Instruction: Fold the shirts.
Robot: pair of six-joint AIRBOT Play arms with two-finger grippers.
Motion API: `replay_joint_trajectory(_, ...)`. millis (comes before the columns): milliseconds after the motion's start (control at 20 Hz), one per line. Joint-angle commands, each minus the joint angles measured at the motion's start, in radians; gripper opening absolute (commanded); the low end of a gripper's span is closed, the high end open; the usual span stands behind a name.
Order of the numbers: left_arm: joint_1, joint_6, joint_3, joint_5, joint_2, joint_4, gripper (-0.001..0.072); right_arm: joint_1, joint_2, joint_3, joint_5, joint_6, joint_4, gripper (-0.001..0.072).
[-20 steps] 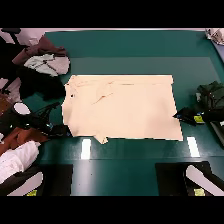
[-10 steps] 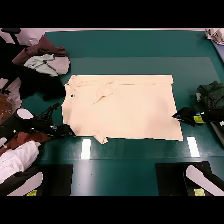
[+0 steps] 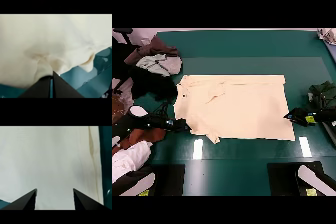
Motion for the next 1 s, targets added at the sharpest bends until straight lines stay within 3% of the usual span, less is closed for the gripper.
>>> replay_joint_trajectory(0, -0.004, -0.024, 0.085, -0.119, 0.009, -0.018, 0.0024, -0.001, 0.001, 0.000, 0.001, 0.000, -0.003, 0.0499)
replay_joint_trajectory(350, -0.003, -0.203, 0.214, -0.108, 0.081, 0.076, 0.0023, -0.001, 0.037, 0.000, 0.019, 0.001, -0.182, 0.0501)
replay_joint_trajectory(550, -0.003, -0.234, 0.236, -0.043, 0.081, 0.077, 0.0024, -0.001, 0.065, -0.002, 0.021, 0.010, -0.265, 0.0502)
replay_joint_trajectory(950, -0.003, -0.241, 0.236, -0.011, 0.081, 0.076, 0.0024, 0.069, -0.094, -0.002, -0.004, 0.009, -0.298, 0.0503)
